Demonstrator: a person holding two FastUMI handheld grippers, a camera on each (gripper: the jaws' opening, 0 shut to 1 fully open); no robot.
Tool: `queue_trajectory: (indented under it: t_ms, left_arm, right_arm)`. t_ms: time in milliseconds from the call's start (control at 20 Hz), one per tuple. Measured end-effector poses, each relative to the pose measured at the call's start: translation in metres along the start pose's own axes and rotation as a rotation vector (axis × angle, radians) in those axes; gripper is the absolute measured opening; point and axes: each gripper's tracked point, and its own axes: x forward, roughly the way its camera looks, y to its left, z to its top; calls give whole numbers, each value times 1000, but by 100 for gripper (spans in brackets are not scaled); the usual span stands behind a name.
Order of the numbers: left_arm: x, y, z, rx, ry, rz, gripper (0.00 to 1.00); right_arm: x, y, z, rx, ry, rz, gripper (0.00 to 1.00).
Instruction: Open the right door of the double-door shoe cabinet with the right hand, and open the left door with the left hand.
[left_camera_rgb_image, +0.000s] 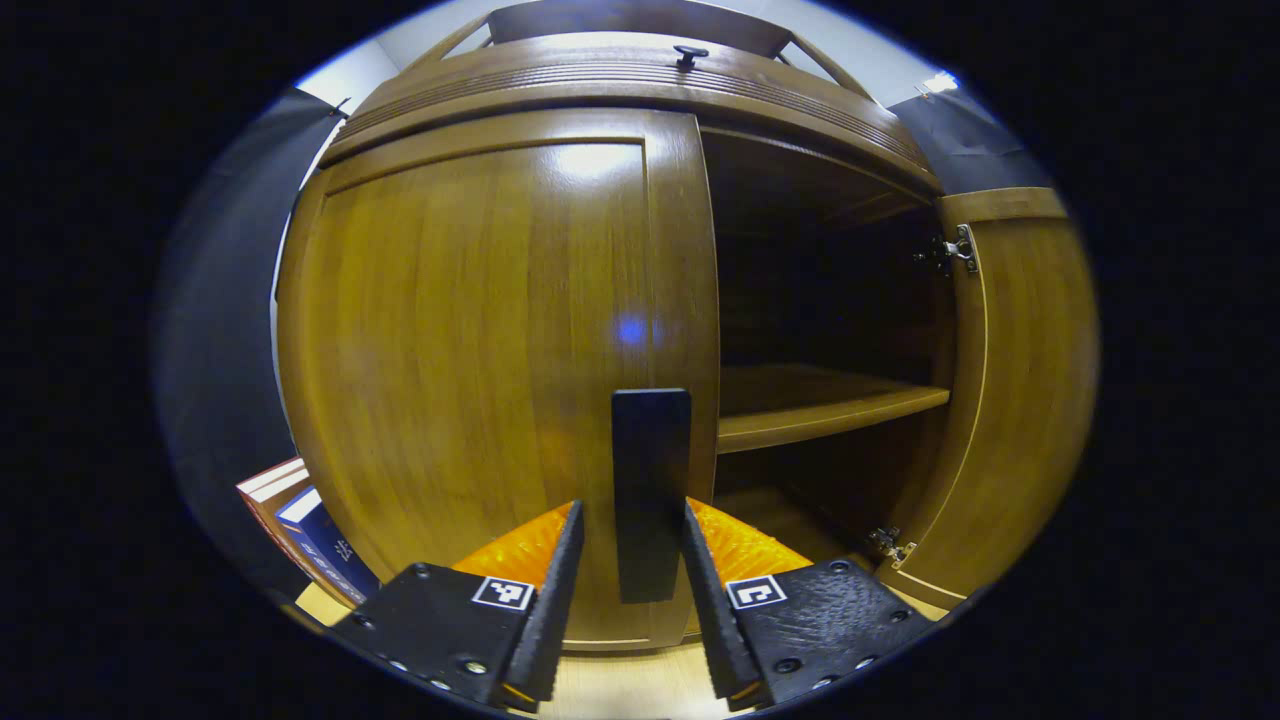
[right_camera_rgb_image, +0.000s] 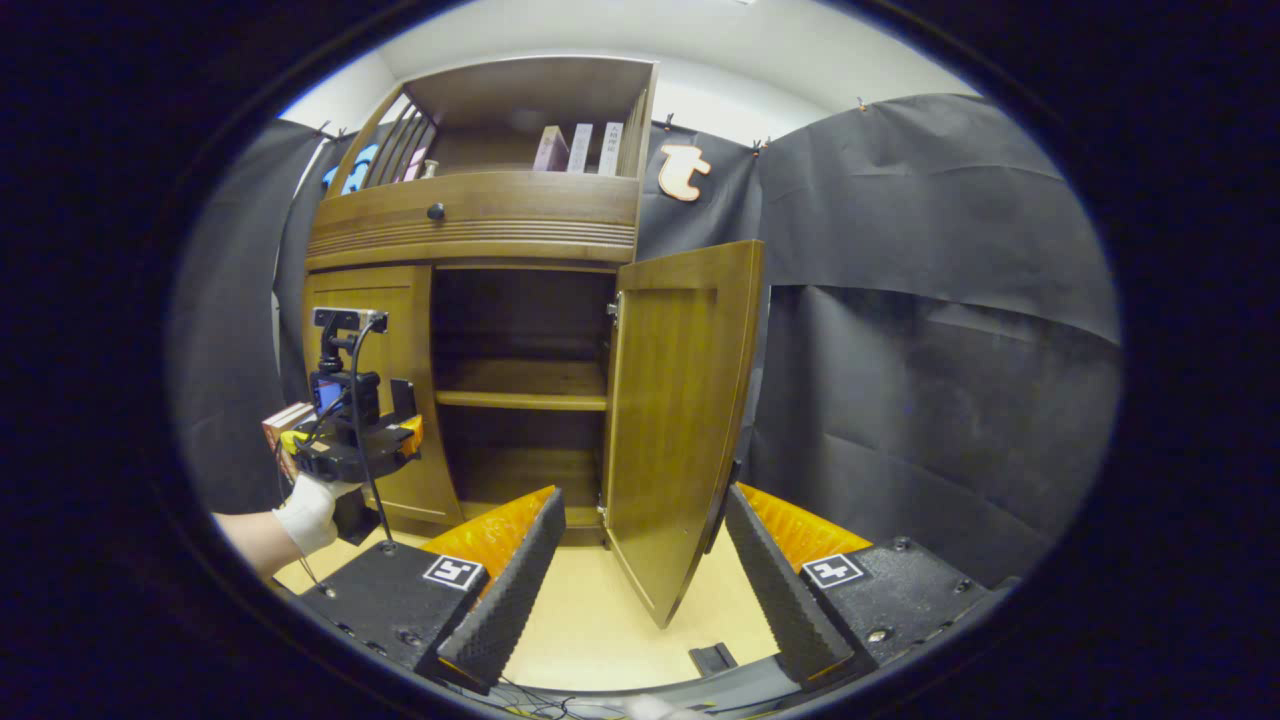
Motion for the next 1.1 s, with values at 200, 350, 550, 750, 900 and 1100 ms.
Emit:
queue_trajectory:
  t_ms: [200, 350, 550, 750, 900, 1100]
  left_arm:
    - [5, -3, 0, 16, -4, 5, 23]
    - [2, -5, -1, 10, 3, -8, 26]
    - [-7, -3, -2, 7, 3, -24, 34]
    - [-26, -2, -5, 9, 8, -48, 26]
    - [-43, -1, -7, 1, 7, -74, 26]
    - [-68, 3, -10, 5, 3, -105, 26]
  right_arm:
    - [-4, -6, -5, 10, 10, -4, 100]
    - [-5, -11, -9, 24, 18, -14, 100]
    - [-9, -11, -12, 26, 14, -9, 100]
    - [-10, -2, -14, 27, 18, 19, 100]
    - [-14, 3, -16, 21, 14, 36, 100]
    - [-16, 12, -16, 15, 9, 58, 100]
